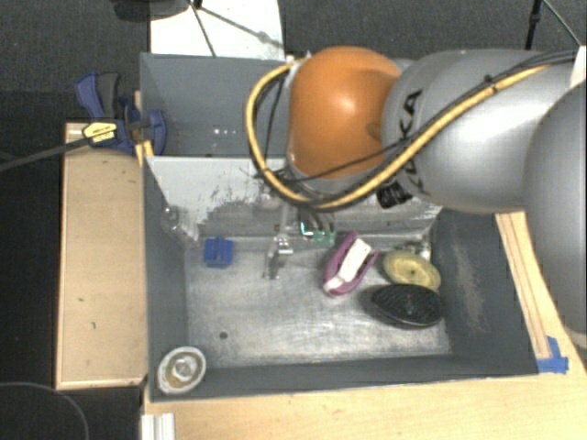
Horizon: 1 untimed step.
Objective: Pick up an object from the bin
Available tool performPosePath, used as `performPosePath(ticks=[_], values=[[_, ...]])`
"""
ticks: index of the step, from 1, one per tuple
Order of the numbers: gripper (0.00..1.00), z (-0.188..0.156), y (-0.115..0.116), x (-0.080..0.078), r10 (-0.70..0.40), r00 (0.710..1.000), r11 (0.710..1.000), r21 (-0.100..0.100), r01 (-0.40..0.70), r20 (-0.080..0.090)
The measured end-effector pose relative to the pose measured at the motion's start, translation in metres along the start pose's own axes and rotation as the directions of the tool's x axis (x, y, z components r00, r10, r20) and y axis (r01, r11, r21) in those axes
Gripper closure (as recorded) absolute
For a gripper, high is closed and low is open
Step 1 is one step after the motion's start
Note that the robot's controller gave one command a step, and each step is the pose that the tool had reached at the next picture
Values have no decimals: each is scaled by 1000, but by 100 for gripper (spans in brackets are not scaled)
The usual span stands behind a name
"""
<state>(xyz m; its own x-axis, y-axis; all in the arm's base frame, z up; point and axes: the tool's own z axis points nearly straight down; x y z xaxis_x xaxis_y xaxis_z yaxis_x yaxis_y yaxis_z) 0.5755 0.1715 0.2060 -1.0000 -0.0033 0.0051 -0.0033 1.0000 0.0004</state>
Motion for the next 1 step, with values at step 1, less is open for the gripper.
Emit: performPosePath(ticks=[1], values=[[0,138,65,-14,139,990,990,-3,-139,6]])
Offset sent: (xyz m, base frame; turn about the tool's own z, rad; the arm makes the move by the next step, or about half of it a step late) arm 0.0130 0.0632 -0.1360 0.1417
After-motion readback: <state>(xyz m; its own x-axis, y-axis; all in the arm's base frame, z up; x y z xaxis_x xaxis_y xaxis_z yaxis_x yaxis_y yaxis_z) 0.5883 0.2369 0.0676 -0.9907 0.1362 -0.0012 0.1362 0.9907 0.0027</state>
